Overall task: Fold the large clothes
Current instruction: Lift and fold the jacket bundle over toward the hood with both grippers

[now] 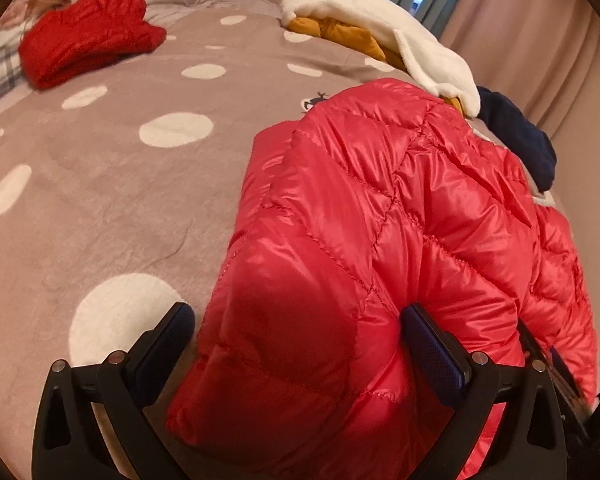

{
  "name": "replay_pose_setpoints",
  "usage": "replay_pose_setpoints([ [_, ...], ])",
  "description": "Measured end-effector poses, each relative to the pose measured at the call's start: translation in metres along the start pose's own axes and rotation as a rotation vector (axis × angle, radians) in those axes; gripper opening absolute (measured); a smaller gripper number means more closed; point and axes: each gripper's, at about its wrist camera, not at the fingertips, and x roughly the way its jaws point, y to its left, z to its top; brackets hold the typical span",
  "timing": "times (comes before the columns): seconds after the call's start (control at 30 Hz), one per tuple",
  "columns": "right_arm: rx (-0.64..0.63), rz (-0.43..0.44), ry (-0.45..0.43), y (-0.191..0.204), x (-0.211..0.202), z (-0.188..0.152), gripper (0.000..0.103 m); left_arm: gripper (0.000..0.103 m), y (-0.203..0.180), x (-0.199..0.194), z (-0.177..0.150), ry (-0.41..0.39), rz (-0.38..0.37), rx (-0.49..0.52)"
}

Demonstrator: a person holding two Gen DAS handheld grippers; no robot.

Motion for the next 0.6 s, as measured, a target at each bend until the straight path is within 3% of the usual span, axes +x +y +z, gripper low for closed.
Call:
replay_pose_setpoints([
  [0.27, 0.064, 0.045, -0.023, -0.019, -0.039, 0.001, 0.103, 0.103, 0.003, 0.002, 0.006, 0.039, -0.025, -0.03],
  [0.4, 0.17, -0.043, -0.107, -0.055, -0.08, -0.007, 0.103, 0.103, 0.002, 0.0, 0.004, 0.029, -0.015, -0.054],
  [0.6, 0.454, -0.1, -0.038, -0.122, -0.091, -0.028, 0.103, 0.079, 0.002, -0.009, 0.0, 0.013, -0.057, -0.134],
])
